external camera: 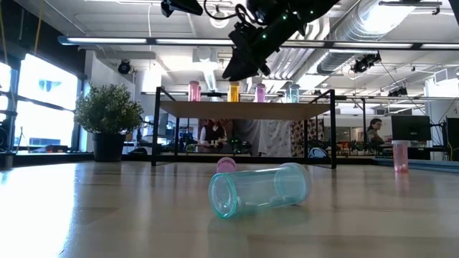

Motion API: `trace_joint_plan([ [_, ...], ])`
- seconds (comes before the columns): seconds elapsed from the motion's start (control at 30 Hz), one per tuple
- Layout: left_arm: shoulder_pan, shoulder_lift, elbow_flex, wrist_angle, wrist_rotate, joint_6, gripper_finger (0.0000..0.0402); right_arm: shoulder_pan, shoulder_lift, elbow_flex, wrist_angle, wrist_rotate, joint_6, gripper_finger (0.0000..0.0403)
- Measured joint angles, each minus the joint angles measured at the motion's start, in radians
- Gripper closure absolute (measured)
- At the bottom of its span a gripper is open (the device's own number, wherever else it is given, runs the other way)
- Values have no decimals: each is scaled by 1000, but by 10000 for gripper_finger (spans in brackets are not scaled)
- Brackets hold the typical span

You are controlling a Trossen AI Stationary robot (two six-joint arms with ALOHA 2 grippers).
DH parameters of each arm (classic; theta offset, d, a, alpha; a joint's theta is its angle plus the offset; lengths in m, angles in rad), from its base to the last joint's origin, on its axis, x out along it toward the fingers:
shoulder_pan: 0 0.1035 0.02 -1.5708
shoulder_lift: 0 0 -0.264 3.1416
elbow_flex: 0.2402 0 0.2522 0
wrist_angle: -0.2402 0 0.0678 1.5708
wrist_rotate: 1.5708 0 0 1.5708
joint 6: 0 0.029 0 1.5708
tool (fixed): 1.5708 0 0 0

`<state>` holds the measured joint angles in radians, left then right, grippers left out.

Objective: Pick and place medicine bottles onto shelf by color
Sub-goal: Put the top orange pill bottle on the shelf aligned with the other orange pill bottle, then put the pink pill bottle on the shelf aligned with the other pink pill bottles

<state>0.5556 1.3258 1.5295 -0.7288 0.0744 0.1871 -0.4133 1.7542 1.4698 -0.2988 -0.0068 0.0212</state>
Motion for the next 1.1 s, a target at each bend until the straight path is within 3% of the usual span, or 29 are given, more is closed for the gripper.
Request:
trace_joint_plan([
  [0.33,0,0,0,0,-5,0,377,-1,0,98,-128,49,-3,242],
  [0.6,0,0,0,0,-12,0,377,10,0,291,-374,52,98,242],
  [0.8,0,0,0,0,-12,1,377,38,-23,411,-561,145,151,242],
  [0.93,0,0,0,-8,-10,45,377,60,-70,402,-664,189,224,242],
  [1.1,0,0,0,-8,-8,52,377,112,-170,276,-689,255,376,242],
])
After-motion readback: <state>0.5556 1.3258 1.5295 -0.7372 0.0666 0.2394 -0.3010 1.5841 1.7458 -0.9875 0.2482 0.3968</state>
